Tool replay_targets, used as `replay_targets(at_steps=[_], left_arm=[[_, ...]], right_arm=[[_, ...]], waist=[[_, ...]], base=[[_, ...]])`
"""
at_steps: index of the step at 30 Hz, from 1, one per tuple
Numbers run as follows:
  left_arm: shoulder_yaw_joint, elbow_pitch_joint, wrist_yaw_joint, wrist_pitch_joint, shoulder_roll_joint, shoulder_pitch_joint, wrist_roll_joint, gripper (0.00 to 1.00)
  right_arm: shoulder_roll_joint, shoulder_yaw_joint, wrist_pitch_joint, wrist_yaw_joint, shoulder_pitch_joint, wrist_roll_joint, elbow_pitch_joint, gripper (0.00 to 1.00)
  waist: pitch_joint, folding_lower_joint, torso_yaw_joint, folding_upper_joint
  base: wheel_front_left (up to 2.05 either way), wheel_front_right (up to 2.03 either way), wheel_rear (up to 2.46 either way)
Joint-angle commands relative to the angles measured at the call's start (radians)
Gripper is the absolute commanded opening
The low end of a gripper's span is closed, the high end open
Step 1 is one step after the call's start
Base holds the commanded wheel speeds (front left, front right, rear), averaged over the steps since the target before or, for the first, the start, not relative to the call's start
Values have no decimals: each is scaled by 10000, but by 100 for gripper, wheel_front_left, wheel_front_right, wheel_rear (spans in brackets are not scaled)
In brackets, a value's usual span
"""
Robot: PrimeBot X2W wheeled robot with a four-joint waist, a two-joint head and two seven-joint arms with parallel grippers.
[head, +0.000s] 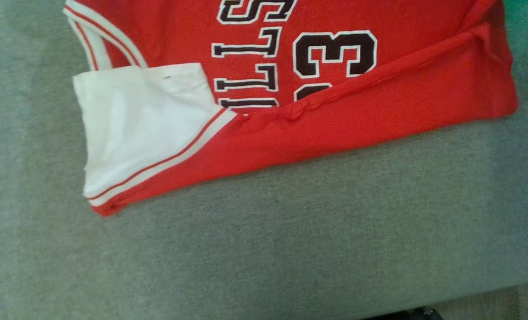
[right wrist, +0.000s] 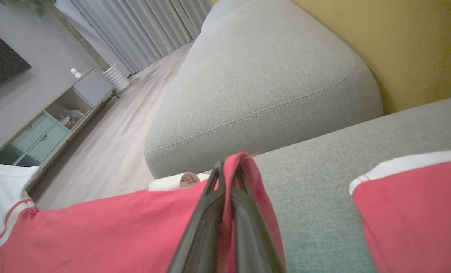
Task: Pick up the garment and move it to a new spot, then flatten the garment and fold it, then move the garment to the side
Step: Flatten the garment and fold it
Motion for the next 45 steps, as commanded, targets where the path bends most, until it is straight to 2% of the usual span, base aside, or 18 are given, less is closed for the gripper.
replay_targets(at_steps=[1, 6, 10, 18, 22, 28, 29, 30, 31, 32, 33, 34, 41, 45], left_arm=[[304, -493, 21, -262, 694, -130, -211, 0], [-9, -1692, 21, -1115, 1618, 896, -476, 0], [-143, -2563, 92, -1581, 2056, 1840, -648, 0], [-759, -4847, 1219, -2193, 3048, 4383, -599, 0], [-1129, -5513, 1732, -2337, 3229, 5370, -312, 0], [-1580, -5907, 2319, -2429, 2903, 6463, -84, 0], [-1576, -5888, 2414, -2445, 2778, 6611, -111, 0], [-1555, -5844, 2518, -2460, 2643, 6745, -99, 0], [-1533, -5778, 2610, -2473, 2498, 6889, -86, 12], [-1525, -5688, 2716, -2483, 2363, 7028, -11, 35], [-1501, -5591, 2862, -2490, 2222, 7169, 93, 76], [-1324, -5533, 3114, -2497, 1995, 7339, 149, 100], [1304, -5722, 5459, -2505, -208, 9620, 1779, 100], [2643, -5935, 6164, -2505, -1392, 11103, 3332, 100]], right_arm=[[-402, -25, 157, 67, 594, 173, -579, 0], [-1129, -229, 176, 67, 1777, 278, -1291, 0], [-1463, -409, 245, 67, 2613, 305, -1681, 0], [-1917, -1052, 410, 67, 4541, -65, -2427, 0], [-1830, -1332, 492, 67, 5374, -343, -2850, 0], [-1372, -1657, 634, 67, 6381, -806, -3240, 0], [-1273, -1696, 638, 67, 6471, -876, -3231, 22], [-1193, -1739, 595, 67, 6518, -973, -3190, 80], [-1084, -1810, 462, 67, 6534, -1104, -3138, 100], [-943, -1861, 325, 67, 6550, -1221, -3081, 100], [-804, -1865, 172, 67, 6574, -1324, -3056, 100], [-640, -1911, -34, 67, 6618, -1406, -3004, 100], [413, -1940, -2140, 67, 7293, -2373, -2808, 100], [953, -1909, -3032, 67, 7549, -2898, -2369, 100]], waist=[[-136, 0, 214, 0], [-461, 0, 622, 0], [-725, 0, 841, 0], [-1226, 0, 1216, 0], [-1357, 0, 1264, 0], [-1423, 0, 1261, 0], [-1426, 0, 1257, 0], [-1429, 0, 1251, 0], [-1441, 0, 1242, 0], [-1464, 0, 1230, 0], [-1499, 0, 1211, 0], [-1556, 0, 1196, 0], [-2164, 0, 1138, 0], [-2601, 0, 1159, 0]], base=[[0, 0, 0], [0, 0, 0], [0, 0, 0], [0, 0, 0], [0, 0, 0], [0, 0, 0], [0, 0, 0], [0, 0, 0], [0, 0, 0], [0, 0, 0], [0, 0, 0], [0, 0, 0], [0, 0, 0], [0, 0, 0]])
